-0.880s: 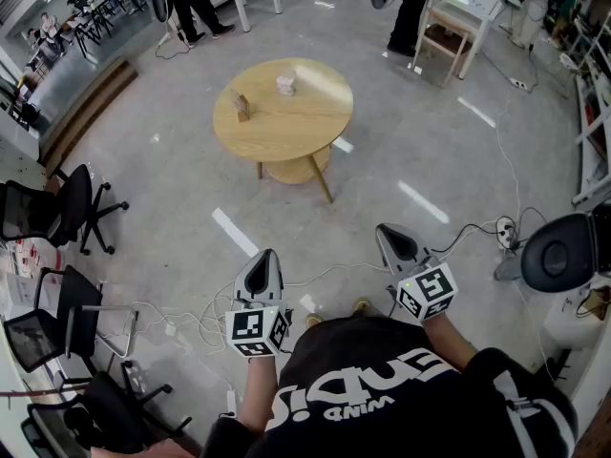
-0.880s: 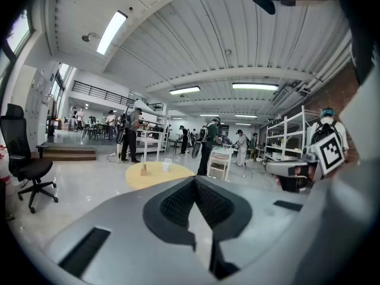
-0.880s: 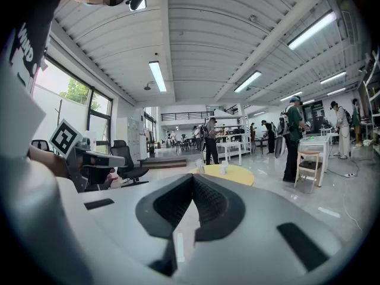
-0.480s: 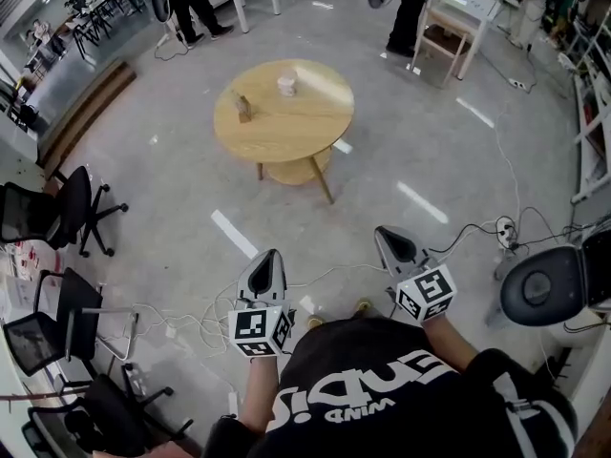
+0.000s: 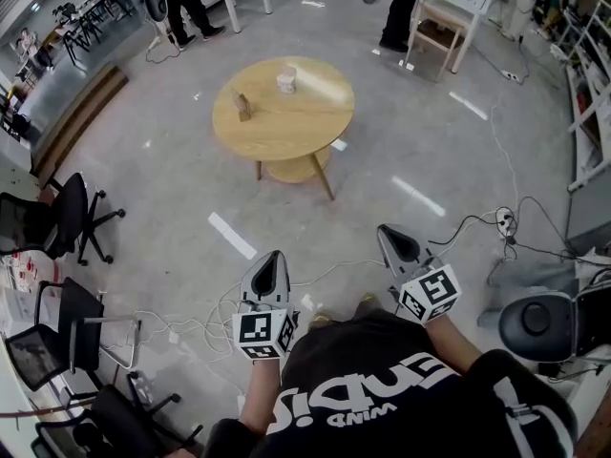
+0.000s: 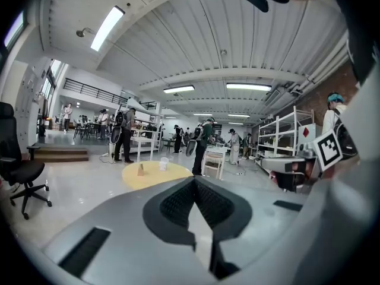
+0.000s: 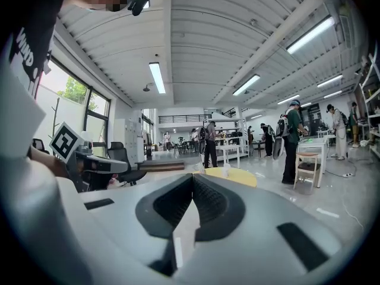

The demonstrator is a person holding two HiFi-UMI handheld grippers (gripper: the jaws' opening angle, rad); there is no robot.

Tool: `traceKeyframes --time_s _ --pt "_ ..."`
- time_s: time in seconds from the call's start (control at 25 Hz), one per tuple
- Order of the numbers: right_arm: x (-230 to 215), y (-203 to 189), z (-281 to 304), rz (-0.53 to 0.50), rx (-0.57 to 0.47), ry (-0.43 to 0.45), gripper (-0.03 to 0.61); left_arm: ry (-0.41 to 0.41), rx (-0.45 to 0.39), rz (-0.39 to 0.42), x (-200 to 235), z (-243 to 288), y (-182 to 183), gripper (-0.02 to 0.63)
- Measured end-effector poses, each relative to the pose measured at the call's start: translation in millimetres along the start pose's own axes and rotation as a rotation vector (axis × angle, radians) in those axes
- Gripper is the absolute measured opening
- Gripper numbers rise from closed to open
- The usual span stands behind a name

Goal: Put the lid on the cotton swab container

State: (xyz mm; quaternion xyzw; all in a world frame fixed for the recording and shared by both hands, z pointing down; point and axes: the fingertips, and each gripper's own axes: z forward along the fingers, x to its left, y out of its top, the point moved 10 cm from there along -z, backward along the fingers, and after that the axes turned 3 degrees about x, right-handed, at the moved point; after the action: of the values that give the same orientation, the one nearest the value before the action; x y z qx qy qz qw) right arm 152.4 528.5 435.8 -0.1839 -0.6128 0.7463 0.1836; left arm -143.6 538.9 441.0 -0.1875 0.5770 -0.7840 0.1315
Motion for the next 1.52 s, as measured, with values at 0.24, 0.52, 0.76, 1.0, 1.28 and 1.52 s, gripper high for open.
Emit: traceKeyframes --time_s 0.24,0.52,0.76,1.0,1.28,1.52 --pt "26.7 -1.4 4.2 -0.015 -0.01 -0.019 0.002 -0.034 -0.01 0.018 15.0 -1.9 -4.4 0.009" --pt "37.1 -2.9 14.6 0.0 0.004 -0.023 0.002 -0.028 -0.028 0.04 28.9 -4.0 4.5 0.009" --pt "26.9 -7.4 40.6 0.009 -0.006 -0.006 0.002 -0.009 -0.031 0.041 41.7 13.8 6.1 0.009" --pt "6.1 -8.6 75.0 0.023 0.001 0.01 0.002 0.018 -0.026 0.038 58.7 42.3 13.4 0.009" --pt "-32.3 6.0 117.6 0.031 0.009 0.004 0.002 0.012 -0.011 0.045 73.8 85.0 34.4 0.009" --pt "-59.9 8.0 156.2 0.059 0.031 0.0 0.002 -0.009 0.006 0.052 92.4 135.9 49.3 0.009"
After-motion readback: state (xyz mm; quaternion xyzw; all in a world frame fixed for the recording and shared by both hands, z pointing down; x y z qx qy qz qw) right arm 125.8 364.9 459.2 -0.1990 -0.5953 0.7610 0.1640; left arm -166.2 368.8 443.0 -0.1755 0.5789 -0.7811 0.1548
